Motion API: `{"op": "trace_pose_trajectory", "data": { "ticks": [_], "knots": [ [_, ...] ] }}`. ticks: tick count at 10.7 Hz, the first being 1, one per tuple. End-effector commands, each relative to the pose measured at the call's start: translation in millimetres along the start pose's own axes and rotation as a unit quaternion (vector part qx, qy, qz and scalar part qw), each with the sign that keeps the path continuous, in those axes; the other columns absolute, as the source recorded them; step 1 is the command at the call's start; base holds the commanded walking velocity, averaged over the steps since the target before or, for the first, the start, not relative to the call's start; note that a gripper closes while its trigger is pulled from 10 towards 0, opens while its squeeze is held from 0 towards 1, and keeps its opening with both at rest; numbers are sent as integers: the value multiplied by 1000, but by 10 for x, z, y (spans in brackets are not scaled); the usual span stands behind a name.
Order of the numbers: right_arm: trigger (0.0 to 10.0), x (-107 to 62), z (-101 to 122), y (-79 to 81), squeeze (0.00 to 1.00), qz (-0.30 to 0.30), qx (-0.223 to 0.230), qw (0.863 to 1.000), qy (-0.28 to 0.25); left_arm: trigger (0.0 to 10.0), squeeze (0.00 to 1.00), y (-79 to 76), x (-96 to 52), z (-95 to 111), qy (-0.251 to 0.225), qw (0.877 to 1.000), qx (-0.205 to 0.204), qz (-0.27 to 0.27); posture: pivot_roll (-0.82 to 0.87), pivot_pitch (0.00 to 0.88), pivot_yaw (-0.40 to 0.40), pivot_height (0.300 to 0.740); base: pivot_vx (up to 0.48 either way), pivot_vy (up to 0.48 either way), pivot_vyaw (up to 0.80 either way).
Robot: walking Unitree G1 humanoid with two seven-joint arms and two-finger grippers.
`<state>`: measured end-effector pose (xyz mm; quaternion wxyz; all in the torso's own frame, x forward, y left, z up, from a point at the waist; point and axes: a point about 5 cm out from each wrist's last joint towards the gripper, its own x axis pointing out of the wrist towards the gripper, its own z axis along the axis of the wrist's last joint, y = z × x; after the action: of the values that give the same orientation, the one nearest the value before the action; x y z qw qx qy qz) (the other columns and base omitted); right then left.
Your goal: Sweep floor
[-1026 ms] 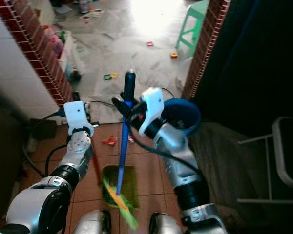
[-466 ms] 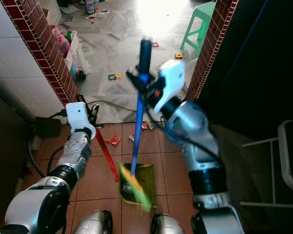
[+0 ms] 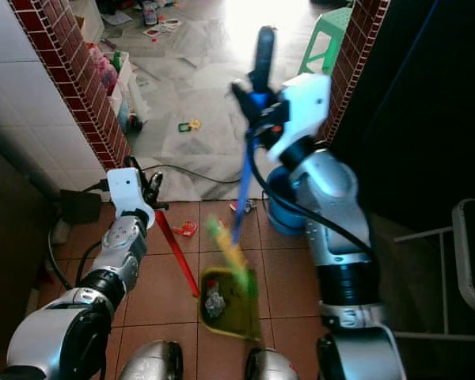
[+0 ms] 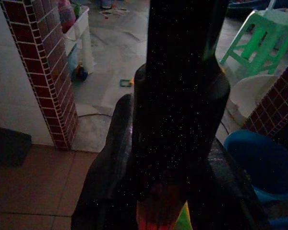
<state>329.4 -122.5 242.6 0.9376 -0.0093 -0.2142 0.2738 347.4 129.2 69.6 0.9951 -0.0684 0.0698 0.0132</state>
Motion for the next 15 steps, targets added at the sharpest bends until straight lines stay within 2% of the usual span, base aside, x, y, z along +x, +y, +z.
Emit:
{"op": "trace_pose_trajectory", "data": {
  "ticks": [1, 3, 5, 7, 8, 9, 13, 15],
  "knots": [
    [10000, -16, 24, -42, 0, -15, -11, 1000, -12, 10000, 0, -10, 0, 29, -10, 1000, -1, -9, -76, 0, 14, 740, 0, 0, 0],
    [10000, -65, -9, -92, 0, -34, -44, 998, -7, 10000, 0, 30, -3, 49, -18, 1000, 5, -3, -76, 0, 14, 740, 0, 0, 0],
    [10000, -246, -175, -244, 0, -102, -73, 992, 29, 10000, 0, 99, 4, 184, -52, 999, 14, -3, -69, 0, 12, 740, 0, 0, 0],
    [10000, -448, -352, -297, 0, -157, -79, 982, 63, 10000, 0, 91, -41, 320, -92, 996, 17, -17, -68, 0, 19, 740, 0, 0, 0],
    [10000, -549, -439, -283, 0, -171, -75, 979, 77, 10000, 0, 78, -109, 393, -115, 993, 21, -29, -66, 0, 22, 740, 0, 0, 0],
    [10000, -594, -483, -283, 0, -184, -69, 977, 83, 10000, 0, 83, -155, 417, -125, 991, 26, -33, -64, 0, 23, 740, 0, 0, 0],
    [10000, -658, -585, -240, 0, -200, -53, 974, 92, 10000, 0, 248, -376, 359, -106, 994, 29, -8, -44, 0, 10, 740, 0, 0, 0],
    [10000, -648, -606, -219, 0, -198, -49, 974, 94, 10000, 0, 232, -417, 362, -101, 994, 28, -7, -43, 0, 1, 740, 0, 0, 0]
  ]
}}
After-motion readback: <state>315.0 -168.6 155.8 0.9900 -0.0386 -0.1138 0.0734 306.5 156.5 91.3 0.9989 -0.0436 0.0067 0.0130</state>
